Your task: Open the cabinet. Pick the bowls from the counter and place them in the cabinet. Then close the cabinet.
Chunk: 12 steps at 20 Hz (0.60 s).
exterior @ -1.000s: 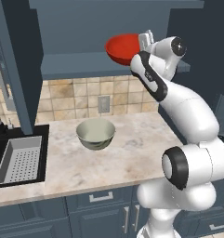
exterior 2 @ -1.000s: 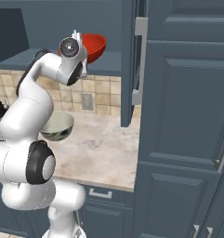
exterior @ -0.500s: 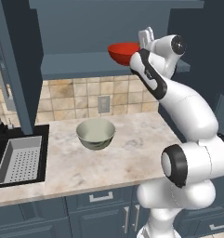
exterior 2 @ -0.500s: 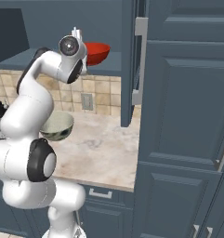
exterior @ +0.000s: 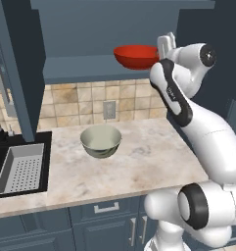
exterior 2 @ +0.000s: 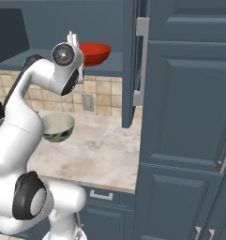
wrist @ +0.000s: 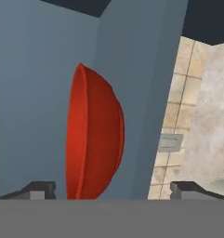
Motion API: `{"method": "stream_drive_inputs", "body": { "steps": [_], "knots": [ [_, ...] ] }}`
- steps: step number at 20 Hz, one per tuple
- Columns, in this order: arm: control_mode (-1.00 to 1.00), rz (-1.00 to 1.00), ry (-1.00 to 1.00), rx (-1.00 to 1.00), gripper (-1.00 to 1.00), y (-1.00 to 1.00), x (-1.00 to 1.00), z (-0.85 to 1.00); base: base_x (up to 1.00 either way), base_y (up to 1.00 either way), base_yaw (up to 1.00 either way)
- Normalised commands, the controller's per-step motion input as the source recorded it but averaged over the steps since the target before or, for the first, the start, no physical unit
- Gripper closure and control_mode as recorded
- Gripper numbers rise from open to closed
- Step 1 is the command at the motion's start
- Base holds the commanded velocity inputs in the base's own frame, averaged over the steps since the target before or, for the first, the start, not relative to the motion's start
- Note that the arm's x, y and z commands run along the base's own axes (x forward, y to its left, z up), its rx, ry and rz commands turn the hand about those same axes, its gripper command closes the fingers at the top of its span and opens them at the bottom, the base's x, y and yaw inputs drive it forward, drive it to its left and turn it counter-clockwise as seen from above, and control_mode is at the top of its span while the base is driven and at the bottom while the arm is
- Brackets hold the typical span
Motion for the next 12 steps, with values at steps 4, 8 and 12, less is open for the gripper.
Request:
{"method": "stream_drive_inputs", "body": {
  "steps": [4, 8, 12],
  "knots": [
    [-1.0, 0.17, 0.29, -0.08, -1.0, 0.0, -0.82, 0.41, 0.0, 0.0, 0.0],
    [-1.0, 0.19, 0.26, -0.14, -1.0, -0.04, -0.89, 0.28, 0.0, 0.0, 0.0],
    [-1.0, 0.21, 0.03, -0.07, -1.0, -0.25, -0.98, 0.0, 0.0, 0.0, 0.0]
  ]
}}
